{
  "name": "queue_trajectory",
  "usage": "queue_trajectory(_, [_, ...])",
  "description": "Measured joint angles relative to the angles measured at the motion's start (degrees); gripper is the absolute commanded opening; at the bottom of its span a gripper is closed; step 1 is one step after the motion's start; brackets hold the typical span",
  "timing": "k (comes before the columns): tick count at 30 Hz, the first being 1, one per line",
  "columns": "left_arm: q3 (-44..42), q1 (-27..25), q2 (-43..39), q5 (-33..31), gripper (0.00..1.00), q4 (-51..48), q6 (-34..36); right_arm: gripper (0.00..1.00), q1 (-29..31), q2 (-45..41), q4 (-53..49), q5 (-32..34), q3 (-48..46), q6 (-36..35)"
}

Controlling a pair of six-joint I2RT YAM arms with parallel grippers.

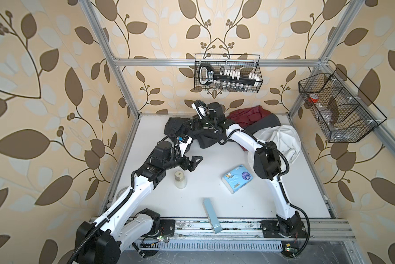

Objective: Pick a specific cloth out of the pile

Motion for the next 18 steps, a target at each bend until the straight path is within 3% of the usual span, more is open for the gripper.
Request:
queue_trajectory(6, [0.0, -0.1, 0.0, 0.0, 0.99, 0.0, 0.0, 1.0, -2.2, -15.5, -3.0, 6.4, -11.5, -4.4])
queue_trajectory(10, [0.0, -0.1, 0.0, 0.0, 0.99, 0.0, 0.0, 0.99, -4.6, -22.6, -7.2, 12.0, -12.4, -10.6])
queue_trajectory(14, [0.0, -0.5, 0.0, 0.0, 0.99, 0.0, 0.0, 1.0, -5.6, -22.7, -12.8, 18.3, -12.9, -17.2])
queue_trajectory(18, [0.0, -0.5, 0.0, 0.0, 0.99, 0.0, 0.0, 1.0, -5.6, -16.7, -17.8, 23.1, -14.7, -21.5])
